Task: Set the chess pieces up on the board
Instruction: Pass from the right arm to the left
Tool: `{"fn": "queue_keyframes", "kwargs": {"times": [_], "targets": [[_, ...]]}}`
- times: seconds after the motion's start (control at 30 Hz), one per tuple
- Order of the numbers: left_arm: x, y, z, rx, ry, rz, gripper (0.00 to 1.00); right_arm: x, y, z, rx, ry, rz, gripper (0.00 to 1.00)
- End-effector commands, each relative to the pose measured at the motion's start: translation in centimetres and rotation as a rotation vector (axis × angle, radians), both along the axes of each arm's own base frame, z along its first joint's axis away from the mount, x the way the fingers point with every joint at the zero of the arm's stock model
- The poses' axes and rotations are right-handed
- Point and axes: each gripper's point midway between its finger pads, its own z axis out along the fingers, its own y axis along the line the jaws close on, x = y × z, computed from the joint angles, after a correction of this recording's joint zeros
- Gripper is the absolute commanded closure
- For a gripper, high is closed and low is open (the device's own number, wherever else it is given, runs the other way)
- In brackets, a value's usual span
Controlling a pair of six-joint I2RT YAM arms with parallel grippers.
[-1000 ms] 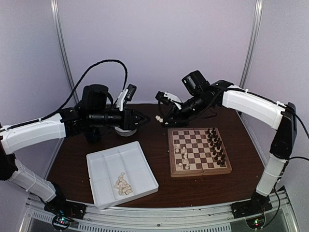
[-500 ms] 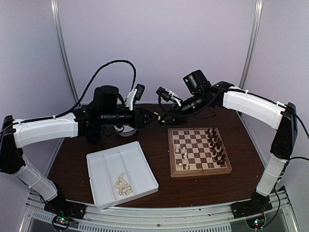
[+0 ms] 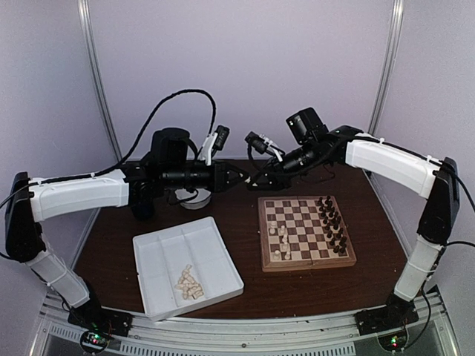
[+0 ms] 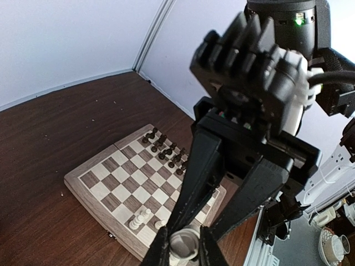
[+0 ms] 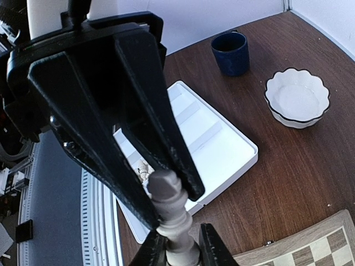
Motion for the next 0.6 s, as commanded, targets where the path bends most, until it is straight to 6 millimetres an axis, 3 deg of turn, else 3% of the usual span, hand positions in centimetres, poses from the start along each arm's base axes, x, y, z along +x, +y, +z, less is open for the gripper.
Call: {"fn": "queue_keyframes", "kwargs": {"times": [0.0,0.17,0.3,0.4,0.5,0.57], "targets": [[0.1,-1.0,1.8,-0.038,-0.061,-0.029,0.95,0.0,-1.5,2.8,0.059,-0.03,-0.016,0.69],[0.3,-1.6,-0.1,0.062,-0.102,-0.03,0.95,1.0,-7.6,3.2,0.026,-0.063,-0.083,0.48],[-0.5,-3.5,-2.9,0.211,-0.167,-0.072,0.95,1.8,-13.5,2.0,0.008,-0.026,-0.201,0.45],[-1.4,-5.5,-5.6,0.333,-0.226,-0.126,0.94,2.9,-17.7,0.0,-0.019,-0.033,-0.328,0.45],[-1.7,-7.3,-8.2,0.433,-0.248,-0.161,0.94,3.2,-20.8,-2.5,-0.087,-0.078,-0.432,0.43],[-1.4,-8.0,-9.5,0.485,-0.262,-0.16,0.94,3.5,-22.4,-2.9,-0.102,-0.104,-0.478,0.43]]}}
